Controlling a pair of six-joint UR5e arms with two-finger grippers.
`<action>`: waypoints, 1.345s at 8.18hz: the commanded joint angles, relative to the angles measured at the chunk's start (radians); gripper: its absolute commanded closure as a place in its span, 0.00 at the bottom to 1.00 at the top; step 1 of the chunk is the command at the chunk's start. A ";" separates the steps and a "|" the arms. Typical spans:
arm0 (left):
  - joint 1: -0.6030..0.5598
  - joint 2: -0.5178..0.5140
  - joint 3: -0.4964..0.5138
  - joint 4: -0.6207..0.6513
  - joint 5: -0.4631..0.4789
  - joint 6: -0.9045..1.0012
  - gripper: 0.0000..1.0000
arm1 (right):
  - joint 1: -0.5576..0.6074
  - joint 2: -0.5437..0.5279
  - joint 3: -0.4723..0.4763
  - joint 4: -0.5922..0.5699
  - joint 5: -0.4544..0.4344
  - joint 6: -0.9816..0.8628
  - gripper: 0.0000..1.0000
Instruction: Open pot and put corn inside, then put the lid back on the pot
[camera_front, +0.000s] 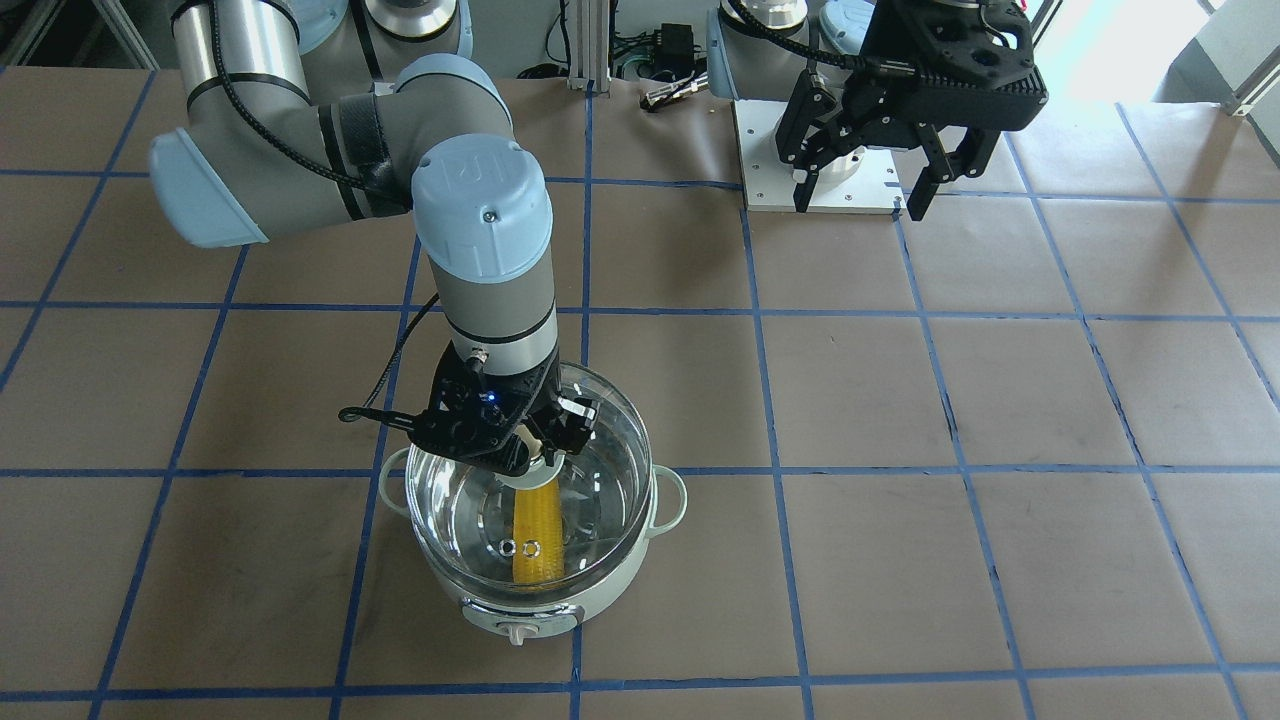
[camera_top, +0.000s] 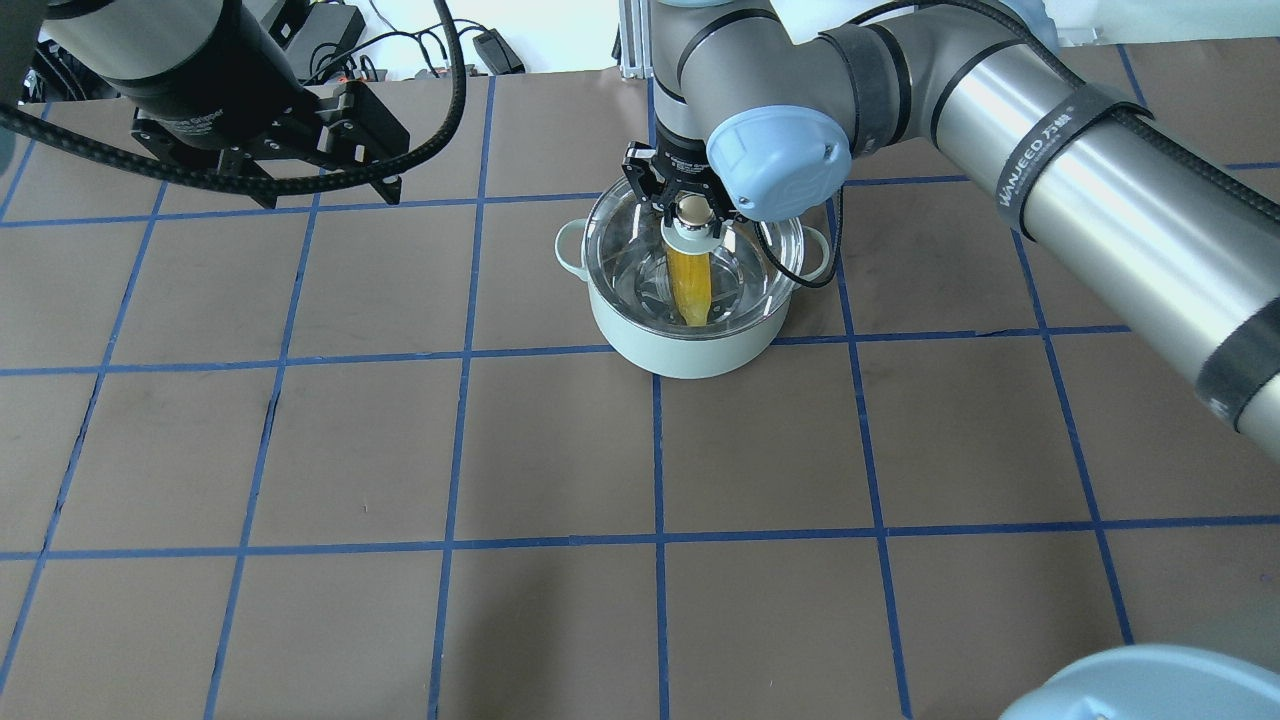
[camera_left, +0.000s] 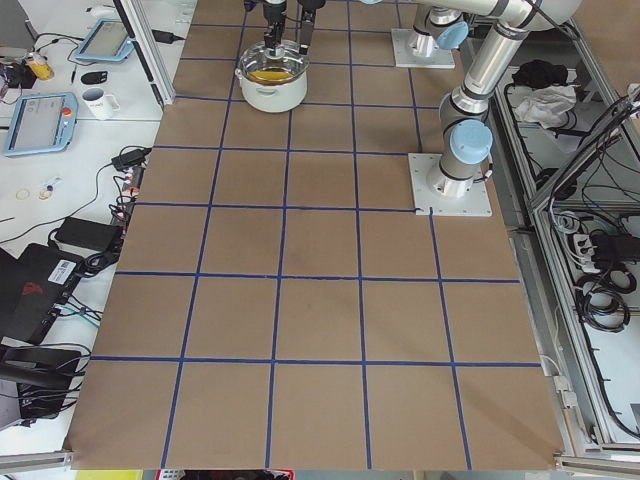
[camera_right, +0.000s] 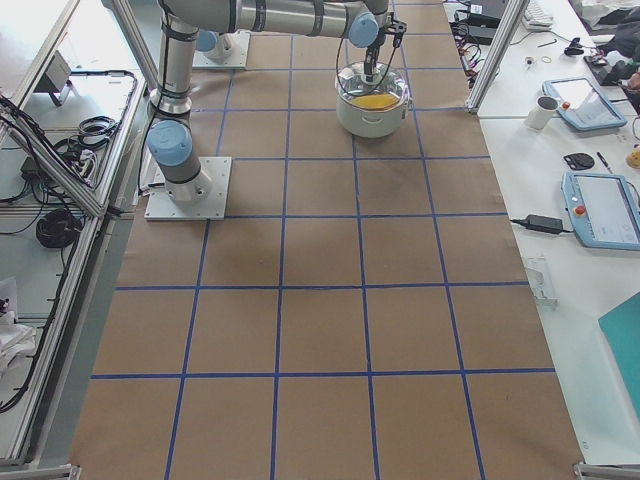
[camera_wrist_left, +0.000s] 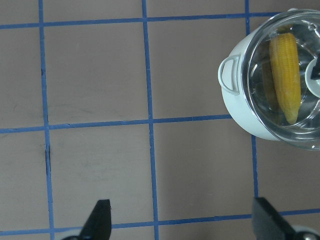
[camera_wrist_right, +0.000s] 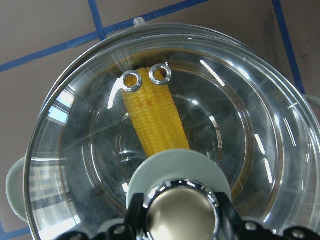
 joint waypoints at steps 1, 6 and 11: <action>0.009 0.010 0.000 0.005 -0.008 0.010 0.00 | 0.002 0.006 0.001 -0.002 0.000 -0.004 1.00; 0.026 0.001 0.000 0.005 -0.008 0.010 0.00 | 0.001 0.012 0.001 -0.015 0.000 -0.015 1.00; 0.026 -0.002 -0.002 0.008 -0.007 0.012 0.00 | 0.001 0.016 0.001 -0.018 0.000 -0.030 1.00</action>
